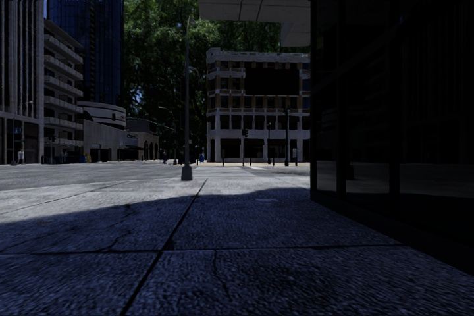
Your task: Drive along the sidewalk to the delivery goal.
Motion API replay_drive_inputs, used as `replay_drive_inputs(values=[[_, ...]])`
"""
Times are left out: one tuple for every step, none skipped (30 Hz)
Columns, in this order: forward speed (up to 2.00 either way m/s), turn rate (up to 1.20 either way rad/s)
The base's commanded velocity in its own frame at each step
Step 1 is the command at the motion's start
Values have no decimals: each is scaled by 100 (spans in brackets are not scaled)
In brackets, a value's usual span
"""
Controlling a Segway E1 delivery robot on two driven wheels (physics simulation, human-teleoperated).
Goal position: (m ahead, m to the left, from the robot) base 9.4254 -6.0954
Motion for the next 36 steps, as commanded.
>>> replay_drive_inputs(values=[[200,0],[200,0],[200,0],[200,0],[200,0],[200,0],[200,0],[200,0],[200,0],[200,0],[200,0],[200,0],[200,0],[200,0],[200,0],[200,0],[200,0],[200,0],[200,0],[200,0],[200,0],[200,0],[200,0],[200,0],[200,0],[200,0],[200,0],[200,0],[200,0],[200,0],[200,0],[200,0],[200,0],[200,0],[200,0],[200,0]])
